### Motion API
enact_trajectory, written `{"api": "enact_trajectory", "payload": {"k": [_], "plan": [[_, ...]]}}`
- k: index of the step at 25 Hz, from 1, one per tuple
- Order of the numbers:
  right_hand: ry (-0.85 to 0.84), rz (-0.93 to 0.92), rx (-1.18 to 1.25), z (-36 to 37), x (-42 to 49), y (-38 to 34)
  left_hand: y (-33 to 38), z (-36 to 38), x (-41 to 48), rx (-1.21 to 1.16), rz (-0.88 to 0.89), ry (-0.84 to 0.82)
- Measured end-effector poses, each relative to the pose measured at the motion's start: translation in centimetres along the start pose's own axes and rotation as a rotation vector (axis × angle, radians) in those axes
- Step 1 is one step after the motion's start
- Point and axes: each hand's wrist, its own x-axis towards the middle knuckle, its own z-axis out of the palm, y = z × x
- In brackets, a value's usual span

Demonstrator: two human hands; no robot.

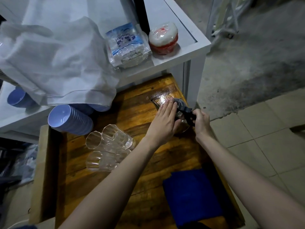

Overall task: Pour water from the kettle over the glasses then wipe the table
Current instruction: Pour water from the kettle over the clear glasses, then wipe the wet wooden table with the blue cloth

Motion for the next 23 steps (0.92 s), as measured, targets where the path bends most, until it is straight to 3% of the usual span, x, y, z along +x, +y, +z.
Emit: {"api": "enact_trajectory", "payload": {"k": [5,8,12,14,17,19,23], "plan": [[-0.194,-0.035,-0.146,-1.6,-0.5,0.3,-0.1,0.9,-0.8,-0.014,-0.007,0.041],[-0.14,-0.06,-0.282,-3.5,-1.0,1.4,0.5,0.8,-1.6,-0.094,-0.037,0.072],[-0.074,-0.336,-0.714,-7.2,-6.5,5.6,1.4,2.7,-8.3,-0.348,-0.095,0.258],[-0.207,-0.343,-0.833,-8.4,-11.3,9.4,1.6,5.8,-15.1,-0.489,-0.196,0.251],[-0.429,-0.475,-1.212,-8.8,-17.0,15.3,-0.1,11.6,-26.6,-0.449,-0.388,0.201],[-0.421,-0.494,-1.376,-9.0,-18.4,16.9,-1.8,14.2,-32.9,-0.366,-0.521,0.214],[-0.229,-0.369,-1.45,-9.4,-19.0,17.6,-4.9,15.8,-41.3,-0.315,-0.734,0.256]]}}
